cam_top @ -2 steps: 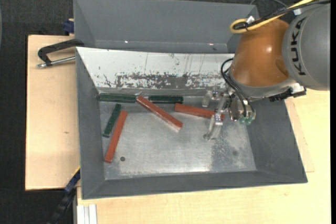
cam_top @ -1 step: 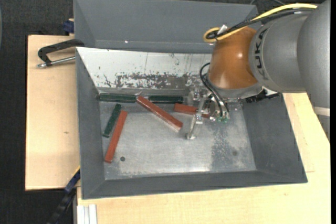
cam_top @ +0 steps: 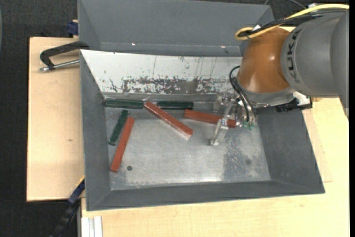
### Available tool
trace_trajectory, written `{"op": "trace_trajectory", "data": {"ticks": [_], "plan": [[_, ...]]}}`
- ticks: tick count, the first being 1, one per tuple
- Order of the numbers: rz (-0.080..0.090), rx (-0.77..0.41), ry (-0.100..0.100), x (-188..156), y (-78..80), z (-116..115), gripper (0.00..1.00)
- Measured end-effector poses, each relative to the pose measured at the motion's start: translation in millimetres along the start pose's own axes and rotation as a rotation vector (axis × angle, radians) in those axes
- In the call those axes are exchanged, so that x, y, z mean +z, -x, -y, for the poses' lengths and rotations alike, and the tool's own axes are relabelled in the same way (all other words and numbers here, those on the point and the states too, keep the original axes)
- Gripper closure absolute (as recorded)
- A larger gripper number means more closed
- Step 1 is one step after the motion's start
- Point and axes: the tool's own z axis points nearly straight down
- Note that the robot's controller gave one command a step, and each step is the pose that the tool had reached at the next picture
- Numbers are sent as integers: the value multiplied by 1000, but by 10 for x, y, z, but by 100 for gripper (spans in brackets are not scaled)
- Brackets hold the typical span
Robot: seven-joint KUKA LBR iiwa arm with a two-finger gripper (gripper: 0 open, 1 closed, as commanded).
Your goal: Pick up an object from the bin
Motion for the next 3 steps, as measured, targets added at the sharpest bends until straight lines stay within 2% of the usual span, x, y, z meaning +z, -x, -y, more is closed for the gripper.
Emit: {"op": "trace_trajectory", "data": {"ticks": [1, 2, 3], "plan": [[-1, -110, 1, -1, -81, -411, 0], [0, 0, 0, -9, 11, -7, 100], [-1, 0, 0, -9, 11, -7, 100]]}}
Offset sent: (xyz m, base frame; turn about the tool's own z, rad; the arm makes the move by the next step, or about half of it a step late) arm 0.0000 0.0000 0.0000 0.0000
